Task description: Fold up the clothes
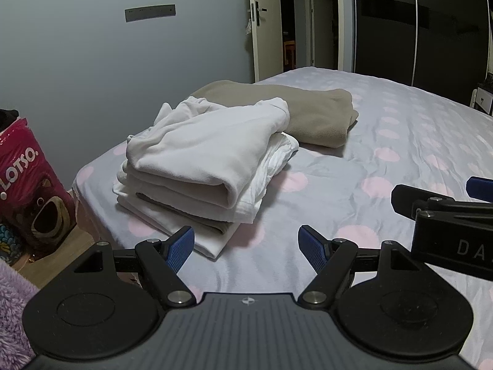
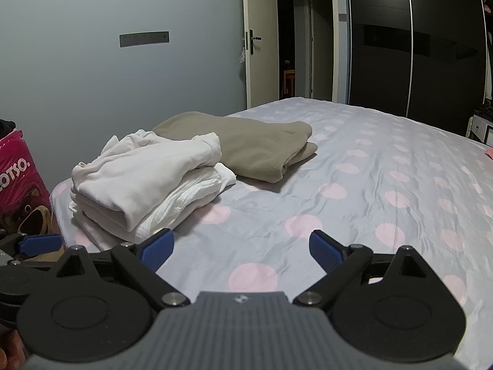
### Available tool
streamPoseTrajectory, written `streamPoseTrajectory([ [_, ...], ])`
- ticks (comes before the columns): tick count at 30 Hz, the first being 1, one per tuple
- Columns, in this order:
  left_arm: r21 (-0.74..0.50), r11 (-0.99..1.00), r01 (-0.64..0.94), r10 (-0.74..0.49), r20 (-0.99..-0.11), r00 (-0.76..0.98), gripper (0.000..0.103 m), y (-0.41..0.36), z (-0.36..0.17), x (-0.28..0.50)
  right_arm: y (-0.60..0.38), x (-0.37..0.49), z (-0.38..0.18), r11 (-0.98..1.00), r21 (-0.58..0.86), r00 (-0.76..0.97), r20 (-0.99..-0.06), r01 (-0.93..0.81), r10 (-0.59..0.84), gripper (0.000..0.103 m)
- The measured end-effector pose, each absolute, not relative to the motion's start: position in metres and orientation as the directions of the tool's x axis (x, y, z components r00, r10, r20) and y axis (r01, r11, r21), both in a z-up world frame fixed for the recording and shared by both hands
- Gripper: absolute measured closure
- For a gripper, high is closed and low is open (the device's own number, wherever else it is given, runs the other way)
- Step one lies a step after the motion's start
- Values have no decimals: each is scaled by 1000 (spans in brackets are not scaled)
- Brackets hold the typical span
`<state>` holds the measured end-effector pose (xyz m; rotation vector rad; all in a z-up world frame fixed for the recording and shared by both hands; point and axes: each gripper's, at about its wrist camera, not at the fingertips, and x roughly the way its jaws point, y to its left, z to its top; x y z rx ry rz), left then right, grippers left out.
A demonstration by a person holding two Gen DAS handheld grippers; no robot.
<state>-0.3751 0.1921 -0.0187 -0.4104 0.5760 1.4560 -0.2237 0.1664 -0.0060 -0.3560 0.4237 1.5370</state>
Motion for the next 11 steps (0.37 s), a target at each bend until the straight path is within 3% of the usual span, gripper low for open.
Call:
streamPoseTrajectory([
  [11,87,100,-991,801,-598,28,29,191,-19,-374,167,-224,-8,11,45,-13,-484,-999,875,7],
])
